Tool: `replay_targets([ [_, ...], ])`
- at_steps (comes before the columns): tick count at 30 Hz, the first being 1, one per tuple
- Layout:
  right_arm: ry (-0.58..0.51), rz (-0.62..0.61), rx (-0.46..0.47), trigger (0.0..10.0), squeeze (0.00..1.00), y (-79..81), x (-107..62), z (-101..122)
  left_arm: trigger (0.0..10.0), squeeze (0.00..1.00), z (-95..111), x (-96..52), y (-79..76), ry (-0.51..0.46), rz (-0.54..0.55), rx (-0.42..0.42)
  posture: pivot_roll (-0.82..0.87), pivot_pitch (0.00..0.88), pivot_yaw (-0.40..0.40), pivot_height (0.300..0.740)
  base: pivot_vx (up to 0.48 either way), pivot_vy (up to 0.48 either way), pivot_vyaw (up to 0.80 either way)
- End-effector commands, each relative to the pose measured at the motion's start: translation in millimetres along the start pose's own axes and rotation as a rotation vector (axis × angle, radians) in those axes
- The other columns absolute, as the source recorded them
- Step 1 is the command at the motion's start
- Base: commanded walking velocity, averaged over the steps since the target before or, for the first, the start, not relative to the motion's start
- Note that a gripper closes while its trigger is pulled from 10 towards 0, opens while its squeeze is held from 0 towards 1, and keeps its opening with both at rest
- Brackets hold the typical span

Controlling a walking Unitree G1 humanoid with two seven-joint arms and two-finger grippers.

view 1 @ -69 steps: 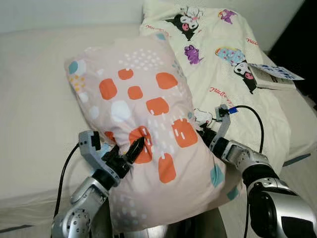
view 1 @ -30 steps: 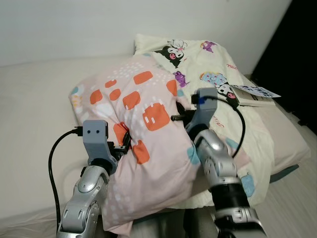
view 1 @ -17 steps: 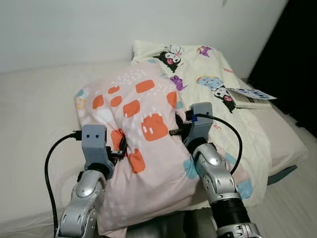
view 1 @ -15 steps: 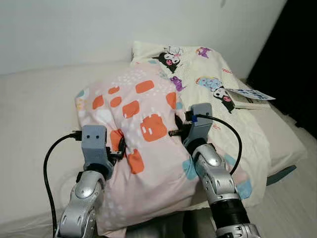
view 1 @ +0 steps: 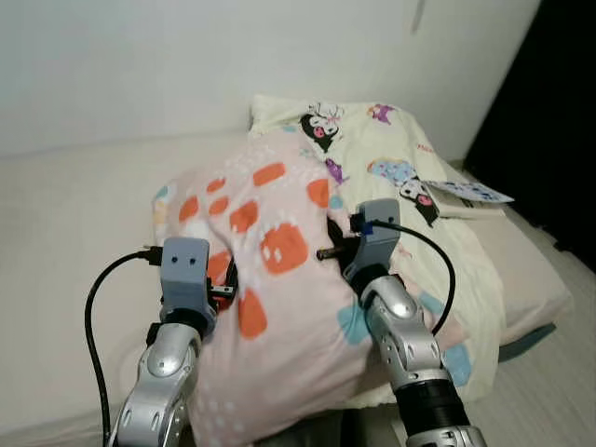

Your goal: Clean up the room

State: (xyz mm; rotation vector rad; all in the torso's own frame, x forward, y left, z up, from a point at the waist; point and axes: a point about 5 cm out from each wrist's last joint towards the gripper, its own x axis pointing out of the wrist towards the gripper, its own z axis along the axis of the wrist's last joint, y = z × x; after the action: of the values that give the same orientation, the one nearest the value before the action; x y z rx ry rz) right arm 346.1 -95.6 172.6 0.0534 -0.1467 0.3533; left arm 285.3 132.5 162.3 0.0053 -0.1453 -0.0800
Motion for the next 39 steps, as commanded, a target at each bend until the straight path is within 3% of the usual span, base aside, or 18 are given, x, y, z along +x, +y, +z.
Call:
replay_targets([
  [1, -0.060, 0.014, -0.002, 10.0, 0.00, 2.6, 0.9, 9, 10.0, 0.00, 2, -1.3, -2.2, -0.015, -0.007, -0.005, -0.05, 0.097, -0.044, 0.651, 0.000, 0.000, 0.00],
  [14, -0.067, 0.020, -0.014, 10.0, 0.00, 2.6, 0.8, 11, 10.0, 0.00, 1, -2.3, -3.6, -0.021, -0.012, -0.001, -0.05, 0.096, -0.048, 0.696, 0.000, 0.000, 0.00],
  [23, -0.090, 0.005, -0.018, 10.0, 0.00, -1.5, 3.0, 18, 10.0, 0.00, -1, -6.3, -3.6, -0.016, 0.009, -0.045, -0.06, 0.085, -0.050, 0.738, 0.000, 0.000, 0.00],
  [31, -0.125, -0.019, 0.013, 10.0, 0.00, -5.6, 6.3, 29, 10.0, 0.00, -5, -9.7, -3.9, 0.002, 0.015, -0.066, -0.05, 0.086, -0.046, 0.740, 0.000, 0.000, 0.00],
  [39, -0.103, -0.045, 0.061, 10.0, 0.00, -8.0, 5.8, 22, 10.0, 0.00, -7, -9.0, -1.4, 0.005, 0.028, -0.050, -0.05, 0.085, -0.044, 0.740, 0.000, 0.000, 0.00],
])
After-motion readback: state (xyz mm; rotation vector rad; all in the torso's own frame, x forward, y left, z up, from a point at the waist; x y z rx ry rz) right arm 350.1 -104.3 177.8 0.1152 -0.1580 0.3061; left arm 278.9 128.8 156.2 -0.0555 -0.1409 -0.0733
